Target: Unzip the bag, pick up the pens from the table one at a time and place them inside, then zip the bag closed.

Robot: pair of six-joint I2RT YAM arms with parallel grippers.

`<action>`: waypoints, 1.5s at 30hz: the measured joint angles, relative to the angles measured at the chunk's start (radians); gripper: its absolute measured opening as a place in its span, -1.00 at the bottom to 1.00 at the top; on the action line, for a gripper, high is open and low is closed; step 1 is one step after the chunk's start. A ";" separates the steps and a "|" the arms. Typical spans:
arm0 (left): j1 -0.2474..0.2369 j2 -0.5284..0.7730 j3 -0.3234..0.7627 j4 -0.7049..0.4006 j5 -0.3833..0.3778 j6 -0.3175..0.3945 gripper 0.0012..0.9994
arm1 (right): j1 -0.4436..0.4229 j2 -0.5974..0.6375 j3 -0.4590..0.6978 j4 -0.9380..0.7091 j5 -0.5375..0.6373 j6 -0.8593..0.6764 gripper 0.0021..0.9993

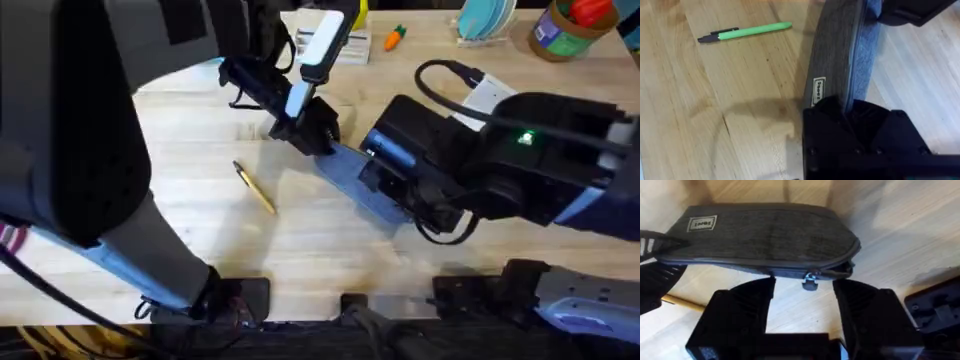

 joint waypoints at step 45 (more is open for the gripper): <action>0.000 0.000 0.000 0.001 0.000 0.000 -0.92 | 0.000 0.011 0.001 0.005 0.066 -0.051 -0.93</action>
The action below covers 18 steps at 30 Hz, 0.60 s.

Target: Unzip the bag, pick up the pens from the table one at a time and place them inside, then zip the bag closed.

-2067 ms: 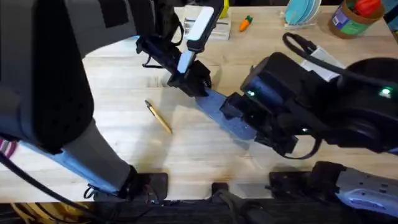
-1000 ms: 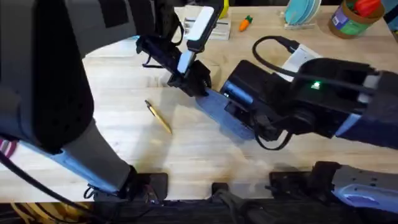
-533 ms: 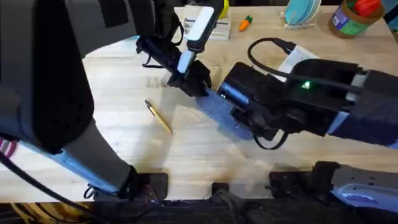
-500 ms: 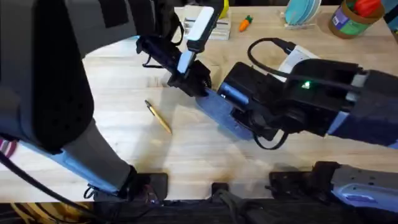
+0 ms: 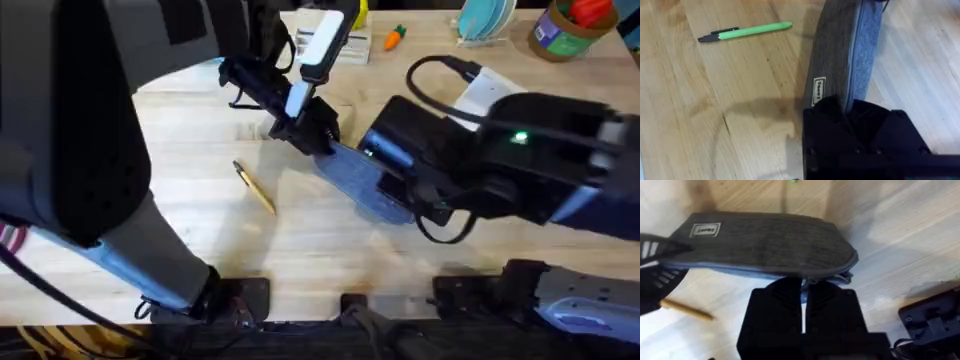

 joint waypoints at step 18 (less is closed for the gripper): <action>0.012 0.000 0.004 0.000 -0.019 0.000 -0.92 | 0.000 -0.120 0.037 0.063 -0.002 -0.121 -0.94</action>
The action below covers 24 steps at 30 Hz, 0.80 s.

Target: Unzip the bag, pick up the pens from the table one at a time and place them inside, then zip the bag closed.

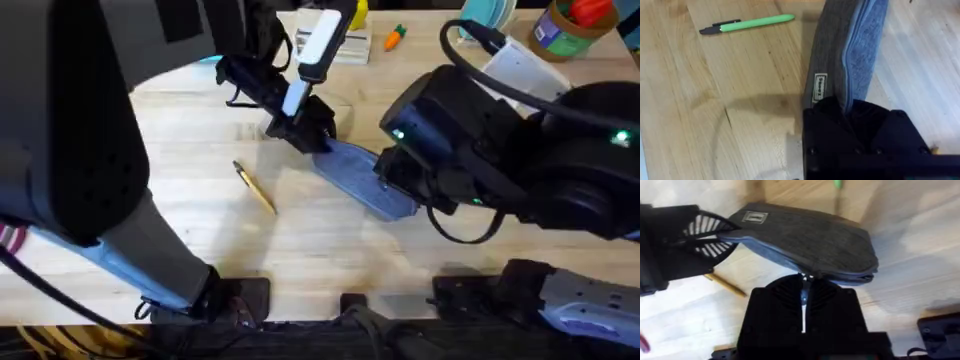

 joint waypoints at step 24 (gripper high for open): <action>0.001 0.000 0.001 0.003 -0.005 0.000 -0.92 | -0.186 0.261 0.010 0.404 -0.304 -0.175 -0.94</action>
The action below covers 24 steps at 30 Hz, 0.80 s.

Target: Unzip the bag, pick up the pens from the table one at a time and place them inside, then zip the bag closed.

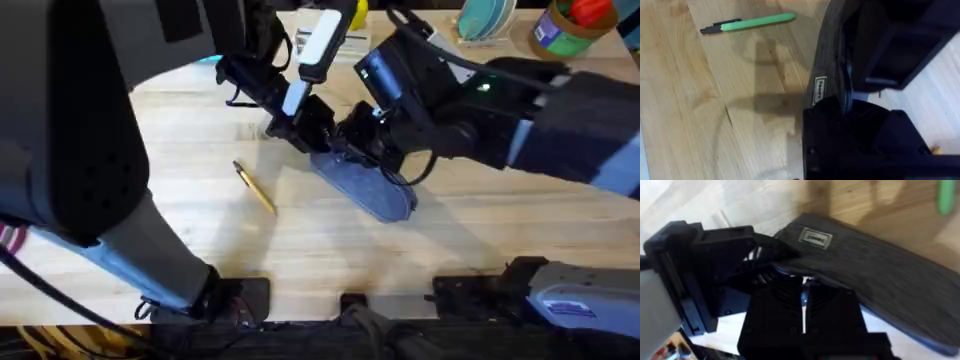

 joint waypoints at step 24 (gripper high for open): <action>0.002 0.000 0.009 0.007 -0.012 0.000 -0.92 | -0.068 0.054 0.005 0.125 -0.121 -0.101 -0.67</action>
